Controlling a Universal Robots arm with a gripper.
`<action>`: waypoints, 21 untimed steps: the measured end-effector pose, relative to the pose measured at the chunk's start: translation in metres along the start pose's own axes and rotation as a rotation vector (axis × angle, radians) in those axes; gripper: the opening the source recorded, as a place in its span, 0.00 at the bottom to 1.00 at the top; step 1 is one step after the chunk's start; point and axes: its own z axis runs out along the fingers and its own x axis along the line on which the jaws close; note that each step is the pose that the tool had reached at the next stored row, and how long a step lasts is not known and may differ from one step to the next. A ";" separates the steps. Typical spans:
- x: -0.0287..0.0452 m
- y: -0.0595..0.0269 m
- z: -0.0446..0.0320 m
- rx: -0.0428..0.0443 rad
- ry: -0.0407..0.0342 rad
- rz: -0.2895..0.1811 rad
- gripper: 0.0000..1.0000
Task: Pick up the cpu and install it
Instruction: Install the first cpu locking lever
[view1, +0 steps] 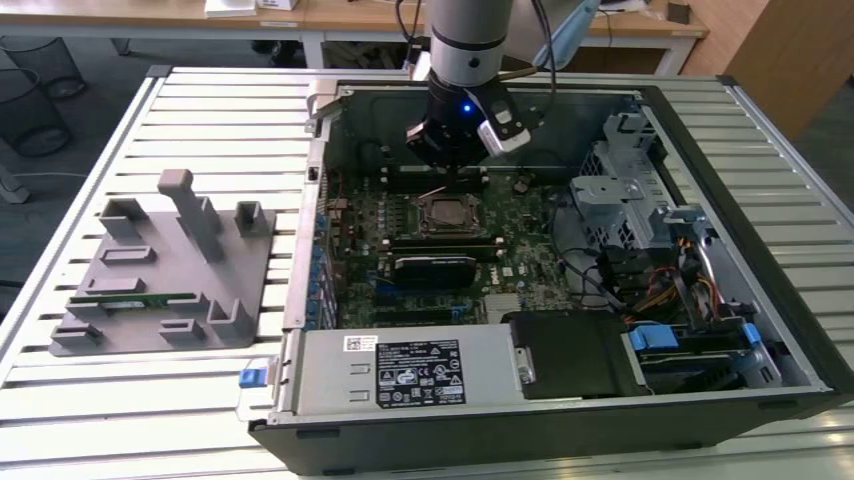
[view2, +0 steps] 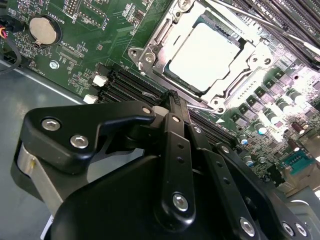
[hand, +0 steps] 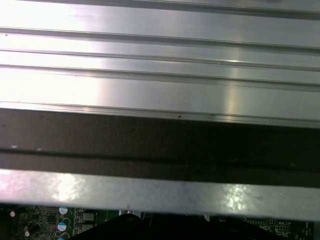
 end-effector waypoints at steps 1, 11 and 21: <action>0.0000 0.0000 0.0001 0.0002 0.0000 0.000 0.11; -0.0028 0.0001 0.0010 -0.0001 0.0000 -0.002 0.11; -0.0081 -0.0001 0.0117 0.0002 0.0002 -0.003 0.11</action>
